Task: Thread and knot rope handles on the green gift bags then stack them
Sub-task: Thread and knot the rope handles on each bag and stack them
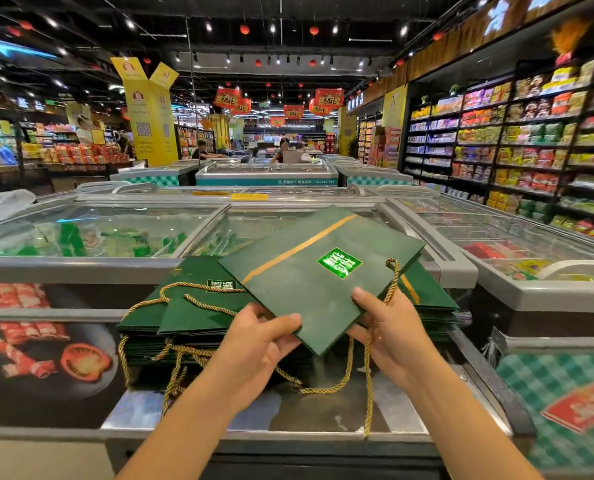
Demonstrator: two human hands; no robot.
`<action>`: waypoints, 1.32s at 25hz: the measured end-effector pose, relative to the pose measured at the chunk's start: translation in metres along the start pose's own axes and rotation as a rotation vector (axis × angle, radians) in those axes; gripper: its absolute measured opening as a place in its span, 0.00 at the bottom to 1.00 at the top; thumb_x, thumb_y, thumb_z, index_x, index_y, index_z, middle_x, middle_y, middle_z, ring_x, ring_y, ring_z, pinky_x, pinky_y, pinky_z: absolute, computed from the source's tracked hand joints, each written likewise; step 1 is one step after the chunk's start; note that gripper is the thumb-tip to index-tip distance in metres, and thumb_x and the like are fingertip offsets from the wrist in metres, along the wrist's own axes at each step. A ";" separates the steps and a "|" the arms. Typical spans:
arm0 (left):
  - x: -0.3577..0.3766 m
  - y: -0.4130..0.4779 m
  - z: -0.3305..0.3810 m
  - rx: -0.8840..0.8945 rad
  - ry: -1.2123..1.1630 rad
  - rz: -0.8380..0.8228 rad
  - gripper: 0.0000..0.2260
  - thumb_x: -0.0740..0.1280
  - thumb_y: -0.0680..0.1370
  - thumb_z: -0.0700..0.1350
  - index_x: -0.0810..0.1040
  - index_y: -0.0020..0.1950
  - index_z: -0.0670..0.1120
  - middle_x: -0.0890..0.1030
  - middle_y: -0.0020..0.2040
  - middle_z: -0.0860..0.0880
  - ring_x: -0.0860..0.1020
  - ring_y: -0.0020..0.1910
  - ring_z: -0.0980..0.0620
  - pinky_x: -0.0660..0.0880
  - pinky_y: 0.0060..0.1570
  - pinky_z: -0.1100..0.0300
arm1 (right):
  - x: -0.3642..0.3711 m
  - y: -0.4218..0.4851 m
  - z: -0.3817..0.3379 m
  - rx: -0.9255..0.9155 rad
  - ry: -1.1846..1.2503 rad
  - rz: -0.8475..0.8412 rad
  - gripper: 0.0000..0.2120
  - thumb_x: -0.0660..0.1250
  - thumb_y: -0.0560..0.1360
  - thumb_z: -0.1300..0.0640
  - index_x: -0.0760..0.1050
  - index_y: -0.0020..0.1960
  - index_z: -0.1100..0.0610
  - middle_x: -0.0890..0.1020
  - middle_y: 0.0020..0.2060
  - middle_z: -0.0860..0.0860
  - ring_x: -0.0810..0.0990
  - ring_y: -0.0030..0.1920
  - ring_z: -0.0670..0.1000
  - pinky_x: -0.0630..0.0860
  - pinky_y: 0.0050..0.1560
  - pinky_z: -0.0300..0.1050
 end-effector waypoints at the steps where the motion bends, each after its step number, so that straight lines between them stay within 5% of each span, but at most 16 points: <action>1: -0.003 0.001 0.002 0.001 0.008 -0.003 0.21 0.65 0.76 0.30 0.70 0.69 0.35 0.83 0.58 0.38 0.83 0.56 0.41 0.83 0.51 0.49 | -0.006 0.000 -0.004 0.002 -0.026 0.016 0.14 0.63 0.82 0.66 0.75 0.66 0.58 0.86 0.56 0.55 0.86 0.54 0.55 0.85 0.43 0.51; 5: -0.036 0.006 0.040 0.125 0.065 0.171 0.18 0.68 0.77 0.33 0.72 0.66 0.42 0.84 0.54 0.41 0.84 0.48 0.46 0.83 0.43 0.54 | -0.040 -0.003 -0.024 0.021 -0.137 0.087 0.11 0.64 0.81 0.65 0.77 0.62 0.64 0.87 0.51 0.58 0.88 0.47 0.54 0.84 0.39 0.47; 9: -0.036 0.002 0.071 0.349 0.620 0.268 0.13 0.70 0.76 0.34 0.77 0.57 0.48 0.83 0.52 0.46 0.82 0.53 0.47 0.79 0.53 0.53 | -0.068 -0.013 -0.029 0.098 -0.245 0.077 0.10 0.65 0.80 0.65 0.78 0.60 0.66 0.87 0.50 0.60 0.88 0.46 0.55 0.86 0.45 0.50; 12: 0.004 -0.005 0.062 0.539 1.008 0.112 0.11 0.69 0.76 0.35 0.80 0.51 0.51 0.83 0.50 0.53 0.80 0.51 0.59 0.76 0.56 0.62 | -0.081 -0.029 -0.019 0.154 -0.309 0.056 0.09 0.65 0.80 0.66 0.79 0.59 0.64 0.87 0.50 0.60 0.88 0.48 0.56 0.86 0.45 0.48; 15: 0.045 -0.011 0.023 0.670 1.313 -0.120 0.12 0.69 0.77 0.41 0.79 0.60 0.52 0.78 0.60 0.57 0.74 0.61 0.64 0.65 0.63 0.74 | -0.094 -0.042 -0.005 0.199 -0.325 0.019 0.10 0.65 0.80 0.66 0.80 0.60 0.64 0.87 0.51 0.61 0.87 0.48 0.57 0.85 0.44 0.47; 18: 0.065 -0.011 -0.024 0.723 1.578 -0.271 0.20 0.64 0.80 0.53 0.72 0.72 0.53 0.67 0.75 0.53 0.61 0.77 0.55 0.55 0.76 0.63 | -0.104 -0.056 -0.001 0.209 -0.379 -0.005 0.10 0.66 0.80 0.65 0.80 0.60 0.62 0.87 0.52 0.59 0.87 0.50 0.57 0.85 0.46 0.48; 22: 0.066 -0.008 -0.075 0.685 1.837 -0.306 0.30 0.50 0.80 0.65 0.57 0.81 0.56 0.51 0.83 0.50 0.44 0.82 0.49 0.44 0.80 0.49 | -0.113 -0.070 -0.005 0.186 -0.611 -0.026 0.08 0.67 0.81 0.62 0.82 0.57 0.57 0.88 0.49 0.55 0.88 0.50 0.55 0.85 0.47 0.50; 26: 0.063 -0.014 -0.089 0.699 1.905 -0.241 0.29 0.47 0.81 0.65 0.55 0.81 0.57 0.51 0.83 0.50 0.42 0.81 0.49 0.44 0.78 0.46 | -0.136 -0.071 -0.025 0.073 -0.880 0.134 0.03 0.73 0.77 0.58 0.85 0.45 0.57 0.87 0.38 0.54 0.85 0.35 0.50 0.80 0.32 0.42; 30: 0.061 -0.023 -0.092 0.716 1.917 -0.242 0.29 0.48 0.81 0.64 0.57 0.81 0.56 0.53 0.82 0.49 0.44 0.82 0.48 0.46 0.78 0.46 | -0.137 -0.072 -0.060 -0.145 -1.128 0.272 0.15 0.71 0.78 0.49 0.84 0.36 0.55 0.82 0.28 0.55 0.80 0.28 0.52 0.76 0.31 0.44; 33: 0.061 -0.030 -0.093 0.717 1.900 -0.229 0.29 0.49 0.81 0.64 0.58 0.81 0.55 0.54 0.82 0.49 0.46 0.82 0.47 0.47 0.78 0.46 | -0.113 -0.069 -0.061 -0.055 -0.753 0.125 0.16 0.66 0.81 0.49 0.81 0.43 0.60 0.80 0.31 0.57 0.74 0.28 0.50 0.69 0.29 0.44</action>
Point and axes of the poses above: each hand's wrist, its own y-axis towards the middle knuckle, its own x-axis out of the palm, z = x × y, the point moved 10 cm from there along y, towards the middle knuckle
